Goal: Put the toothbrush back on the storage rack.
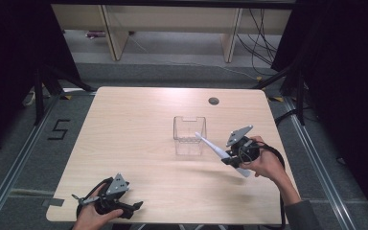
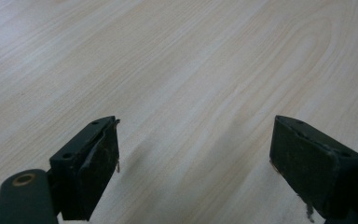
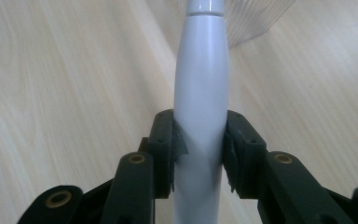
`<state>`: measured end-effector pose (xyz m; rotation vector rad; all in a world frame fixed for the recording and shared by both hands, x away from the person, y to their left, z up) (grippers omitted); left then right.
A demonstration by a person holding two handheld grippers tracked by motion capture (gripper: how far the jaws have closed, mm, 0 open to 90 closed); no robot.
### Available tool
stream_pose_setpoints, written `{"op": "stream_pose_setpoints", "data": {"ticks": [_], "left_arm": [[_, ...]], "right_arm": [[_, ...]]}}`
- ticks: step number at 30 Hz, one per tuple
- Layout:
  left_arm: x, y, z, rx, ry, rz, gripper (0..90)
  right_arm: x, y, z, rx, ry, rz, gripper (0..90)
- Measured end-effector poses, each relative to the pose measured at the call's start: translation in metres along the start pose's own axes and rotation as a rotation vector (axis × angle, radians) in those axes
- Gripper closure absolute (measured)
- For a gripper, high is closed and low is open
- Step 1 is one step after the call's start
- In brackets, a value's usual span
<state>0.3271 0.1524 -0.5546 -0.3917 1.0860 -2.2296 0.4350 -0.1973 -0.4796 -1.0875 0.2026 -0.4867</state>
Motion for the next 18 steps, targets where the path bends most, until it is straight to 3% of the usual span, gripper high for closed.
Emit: {"op": "stream_pose_setpoints", "data": {"ticks": [2,6,7,11,13,14,18], "left_arm": [[0.000,0.000,0.000,0.000,0.000,0.000,15.0],[0.000,0.001,0.000,-0.003,-0.002,-0.004,15.0],[0.000,0.000,0.000,-0.002,-0.003,-0.003,15.0],[0.001,0.000,0.000,-0.001,-0.002,-0.002,15.0],[0.001,0.001,0.000,0.001,-0.005,-0.003,15.0],[0.000,0.000,0.000,-0.006,-0.002,-0.004,15.0],[0.000,0.000,0.000,0.003,-0.004,0.000,15.0]], "right_arm": [[0.002,-0.001,0.001,0.021,0.015,-0.016,66.6],[0.006,-0.004,0.003,0.090,0.101,-0.022,66.6],[0.011,-0.005,0.005,0.142,0.112,-0.041,66.6],[0.015,-0.008,0.009,0.189,0.164,-0.056,66.6],[0.016,-0.010,0.010,0.195,0.155,-0.056,66.6],[0.016,-0.010,0.011,0.207,0.184,-0.056,66.6],[0.022,-0.013,0.014,0.233,0.187,-0.065,66.6]]}}
Point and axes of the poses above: each handheld gripper's, and its own axes: y roughly forward along the jaws, z roughly out of its top, x roughly to its right, the point moved 7 cm from there along y, roughly forward along the jaws, and after that the axes turned 5 degrees about -x, right-handed, at the moved point
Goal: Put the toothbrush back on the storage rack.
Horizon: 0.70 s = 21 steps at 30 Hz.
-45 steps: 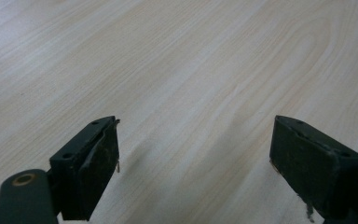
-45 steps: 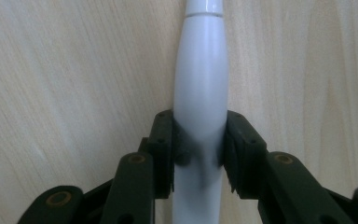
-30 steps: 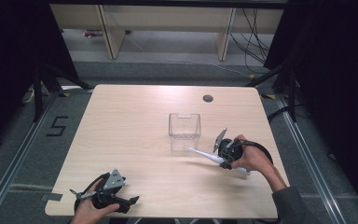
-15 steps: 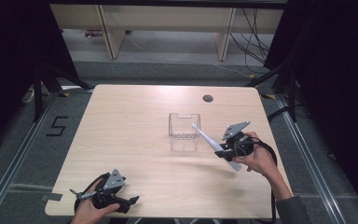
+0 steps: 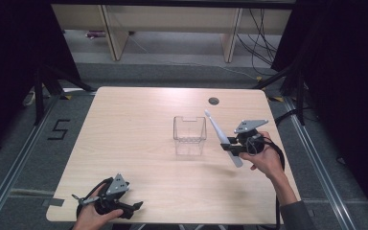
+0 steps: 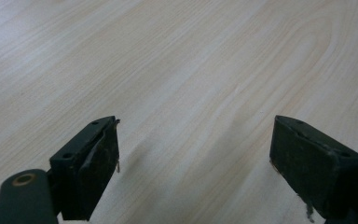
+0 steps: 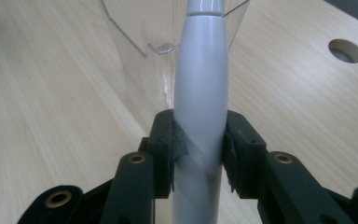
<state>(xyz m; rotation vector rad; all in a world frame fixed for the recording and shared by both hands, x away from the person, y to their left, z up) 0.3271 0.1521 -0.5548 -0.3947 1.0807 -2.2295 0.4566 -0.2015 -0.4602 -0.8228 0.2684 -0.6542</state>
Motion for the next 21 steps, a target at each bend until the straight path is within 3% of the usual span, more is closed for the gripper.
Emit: {"op": "stream_pose_setpoints", "data": {"ticks": [6,7,13,21], "left_arm": [[0.000,-0.001,0.000,0.003,0.003,-0.001,15.0],[0.000,-0.001,0.000,0.004,0.001,0.000,15.0],[0.000,0.000,0.000,0.002,-0.010,-0.004,15.0],[-0.001,-0.001,0.001,0.006,-0.001,-0.004,15.0]], "right_arm": [[0.009,0.002,0.013,0.051,0.039,-0.023,66.6],[0.012,0.003,0.016,0.069,0.021,-0.029,66.6],[0.012,0.002,0.022,0.084,0.059,-0.032,66.6],[0.013,0.000,0.035,0.125,0.048,-0.033,66.6]]}}
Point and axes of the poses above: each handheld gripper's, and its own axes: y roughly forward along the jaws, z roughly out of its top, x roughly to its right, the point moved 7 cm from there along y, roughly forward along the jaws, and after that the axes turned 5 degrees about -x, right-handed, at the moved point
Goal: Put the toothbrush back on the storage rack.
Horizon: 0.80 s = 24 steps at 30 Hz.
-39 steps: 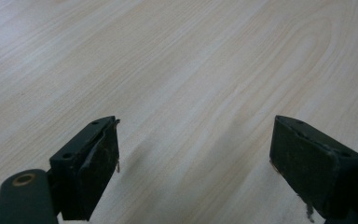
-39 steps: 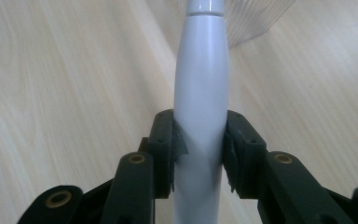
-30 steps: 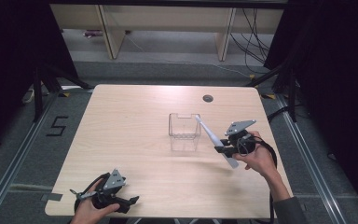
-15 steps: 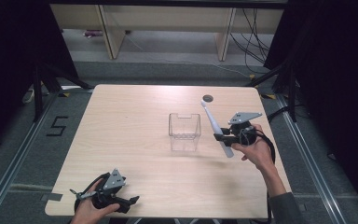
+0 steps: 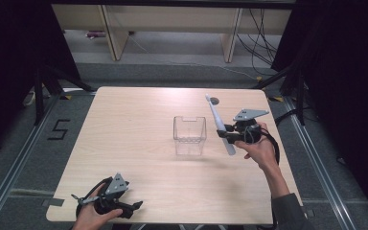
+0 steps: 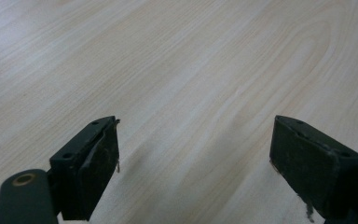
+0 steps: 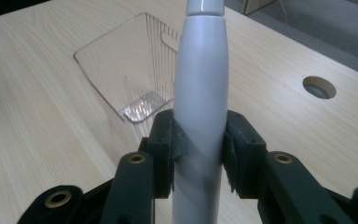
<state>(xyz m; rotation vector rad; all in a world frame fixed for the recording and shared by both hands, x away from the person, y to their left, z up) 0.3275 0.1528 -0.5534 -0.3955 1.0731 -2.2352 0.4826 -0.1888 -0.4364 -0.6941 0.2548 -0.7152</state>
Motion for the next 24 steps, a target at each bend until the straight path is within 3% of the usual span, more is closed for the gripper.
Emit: {"op": "stream_pose_setpoints", "data": {"ticks": [3,12,16,20,21,22,23,24], "left_arm": [[0.001,0.000,0.001,0.002,0.002,-0.003,15.0],[0.001,-0.001,0.001,0.008,0.002,-0.005,15.0],[0.001,-0.001,0.001,0.008,-0.007,-0.003,15.0],[0.001,0.000,0.001,0.004,0.006,-0.005,15.0],[0.002,0.000,0.001,0.006,0.002,-0.006,15.0],[0.001,0.000,0.001,-0.001,0.004,-0.002,14.9],[0.001,0.000,0.000,0.001,0.002,-0.002,15.0],[0.001,0.000,0.001,0.006,0.000,-0.002,15.0]], "right_arm": [[-0.001,-0.002,0.013,0.043,0.006,0.002,66.6],[-0.003,-0.004,0.032,0.076,0.025,0.020,66.6],[-0.002,-0.005,0.035,0.080,0.011,0.023,66.6],[-0.001,-0.006,0.039,0.083,0.029,0.040,66.6],[0.001,-0.007,0.040,0.082,0.021,0.024,66.6],[-0.002,-0.006,0.040,0.072,0.051,0.043,66.6],[-0.001,-0.005,0.042,0.080,0.028,0.045,66.6],[-0.002,-0.006,0.042,0.078,0.042,0.041,66.6]]}}
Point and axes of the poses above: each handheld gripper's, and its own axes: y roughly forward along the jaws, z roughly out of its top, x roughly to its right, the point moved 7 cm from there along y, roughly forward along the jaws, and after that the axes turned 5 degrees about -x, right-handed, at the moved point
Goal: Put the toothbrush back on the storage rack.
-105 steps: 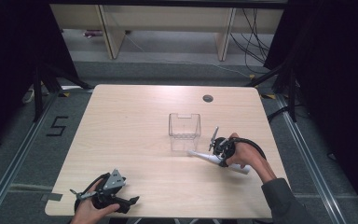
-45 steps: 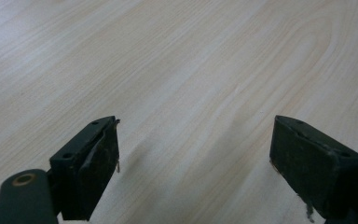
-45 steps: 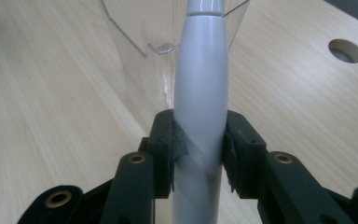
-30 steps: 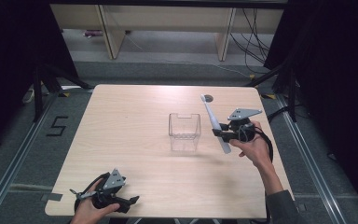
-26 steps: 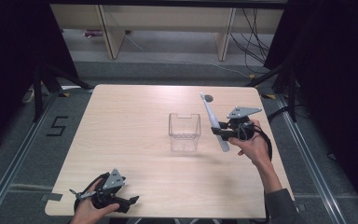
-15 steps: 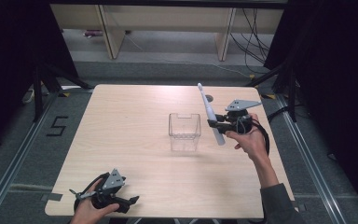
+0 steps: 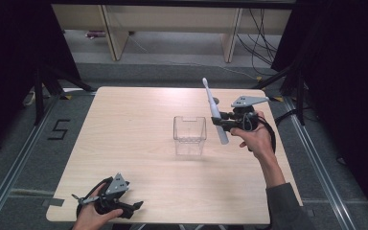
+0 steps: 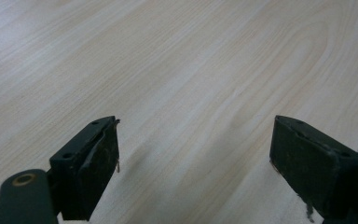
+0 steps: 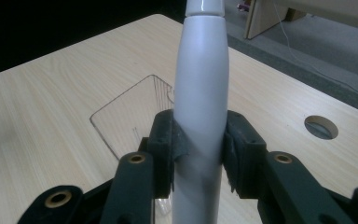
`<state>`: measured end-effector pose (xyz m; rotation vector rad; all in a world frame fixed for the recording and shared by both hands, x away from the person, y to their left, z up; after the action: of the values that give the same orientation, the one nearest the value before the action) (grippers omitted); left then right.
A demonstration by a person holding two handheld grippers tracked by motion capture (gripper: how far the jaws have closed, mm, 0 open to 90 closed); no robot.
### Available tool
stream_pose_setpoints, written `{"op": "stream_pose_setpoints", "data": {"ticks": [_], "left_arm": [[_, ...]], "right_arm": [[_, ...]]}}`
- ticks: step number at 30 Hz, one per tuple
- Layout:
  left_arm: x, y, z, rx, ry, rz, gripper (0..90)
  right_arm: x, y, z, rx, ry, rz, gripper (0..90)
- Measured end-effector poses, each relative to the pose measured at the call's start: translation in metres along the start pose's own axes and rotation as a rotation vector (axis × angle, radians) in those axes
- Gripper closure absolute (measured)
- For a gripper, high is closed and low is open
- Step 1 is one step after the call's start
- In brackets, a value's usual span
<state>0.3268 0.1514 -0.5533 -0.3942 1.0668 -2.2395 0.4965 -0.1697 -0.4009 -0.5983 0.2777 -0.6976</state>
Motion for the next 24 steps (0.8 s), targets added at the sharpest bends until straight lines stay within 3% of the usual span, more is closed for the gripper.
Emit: {"op": "stream_pose_setpoints", "data": {"ticks": [2,3,7,8,14,16,18,22,24], "left_arm": [[-0.001,-0.001,0.000,-0.001,0.005,0.001,15.0],[-0.001,-0.001,0.000,-0.003,0.007,0.002,15.0],[-0.001,0.000,0.000,-0.006,0.002,0.000,15.0],[-0.001,0.000,0.000,-0.008,0.001,-0.001,15.0],[0.001,0.001,0.000,-0.003,-0.002,-0.003,15.0],[0.000,0.000,0.000,-0.006,0.002,-0.002,15.0],[0.000,0.001,-0.001,-0.001,-0.004,0.000,15.0],[0.001,0.000,0.000,0.001,-0.001,-0.003,15.0],[0.001,0.000,0.000,-0.002,-0.001,-0.002,15.0]], "right_arm": [[0.000,0.000,0.003,0.005,0.000,0.003,66.6],[0.001,0.000,0.007,0.035,-0.019,-0.008,66.6],[-0.003,0.001,0.012,0.038,0.000,0.020,66.6],[-0.003,0.001,0.017,0.041,-0.032,0.007,66.6],[-0.011,0.005,0.027,0.052,-0.021,0.019,66.6],[-0.012,0.006,0.033,0.052,-0.049,0.022,66.6],[-0.014,0.009,0.037,0.061,-0.038,0.029,66.6],[-0.015,0.013,0.040,0.042,-0.055,0.027,66.6],[-0.017,0.015,0.041,0.039,-0.039,0.036,66.6]]}}
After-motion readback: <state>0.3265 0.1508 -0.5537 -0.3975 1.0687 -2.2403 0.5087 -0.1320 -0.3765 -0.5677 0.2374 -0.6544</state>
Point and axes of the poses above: each handheld gripper's, and its own axes: y roughly forward along the jaws, z roughly out of its top, x roughly to its right, the point moved 7 cm from there along y, roughly forward along the jaws, and after that the axes turned 5 degrees about -x, right-handed, at the moved point
